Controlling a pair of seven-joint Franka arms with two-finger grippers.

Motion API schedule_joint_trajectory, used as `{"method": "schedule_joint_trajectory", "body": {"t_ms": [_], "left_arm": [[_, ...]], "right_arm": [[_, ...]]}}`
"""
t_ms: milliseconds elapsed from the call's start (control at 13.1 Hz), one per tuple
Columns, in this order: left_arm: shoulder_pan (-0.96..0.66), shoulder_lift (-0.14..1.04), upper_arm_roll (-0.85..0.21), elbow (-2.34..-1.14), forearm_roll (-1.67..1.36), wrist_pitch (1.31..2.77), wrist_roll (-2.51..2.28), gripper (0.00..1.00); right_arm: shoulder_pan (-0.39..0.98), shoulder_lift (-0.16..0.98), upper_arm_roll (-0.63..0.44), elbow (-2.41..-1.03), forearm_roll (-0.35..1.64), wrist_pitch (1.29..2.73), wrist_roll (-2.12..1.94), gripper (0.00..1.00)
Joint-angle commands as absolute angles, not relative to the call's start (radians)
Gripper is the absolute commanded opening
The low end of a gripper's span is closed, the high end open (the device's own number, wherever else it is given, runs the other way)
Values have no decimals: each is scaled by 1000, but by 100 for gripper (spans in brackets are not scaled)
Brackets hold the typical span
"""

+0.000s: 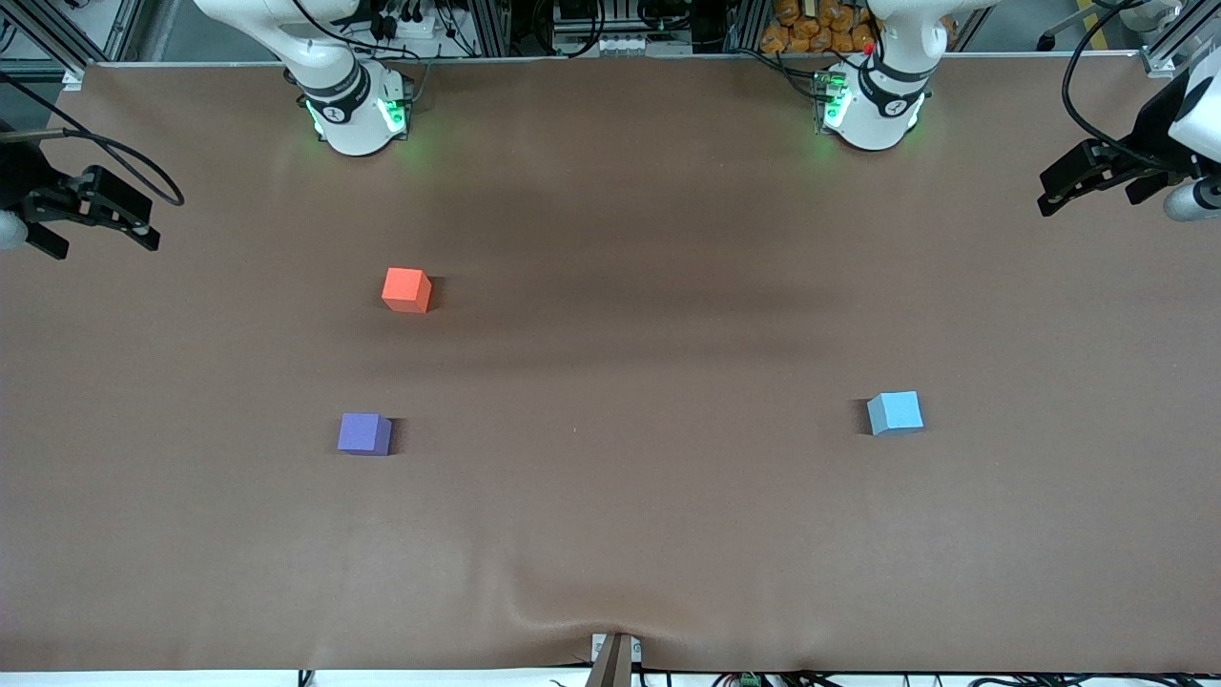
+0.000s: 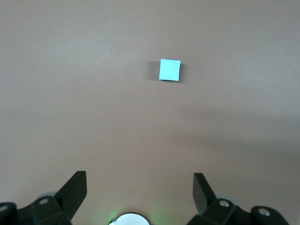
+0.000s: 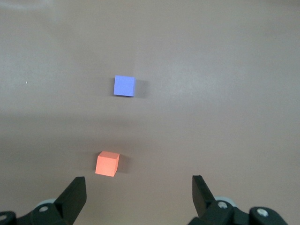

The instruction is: Place blue block between orange and purple blocks

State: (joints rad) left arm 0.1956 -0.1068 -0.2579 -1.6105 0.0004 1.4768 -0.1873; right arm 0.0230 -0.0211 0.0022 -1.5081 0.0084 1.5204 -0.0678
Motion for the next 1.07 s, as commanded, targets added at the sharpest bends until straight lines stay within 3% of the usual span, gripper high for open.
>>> {"method": "schedule_joint_trajectory", "body": {"t_ms": [0,995], "left_arm": [[203,-104,-270,-1598,3,1479,-170,100],[204,-107,-272,-1623,-11,1491,-170,100]], "right_arm": [[11,-32,9,-1506,9,1502,-78,100],[9,-34,6,-1506,9,1494,-81,100]]}}
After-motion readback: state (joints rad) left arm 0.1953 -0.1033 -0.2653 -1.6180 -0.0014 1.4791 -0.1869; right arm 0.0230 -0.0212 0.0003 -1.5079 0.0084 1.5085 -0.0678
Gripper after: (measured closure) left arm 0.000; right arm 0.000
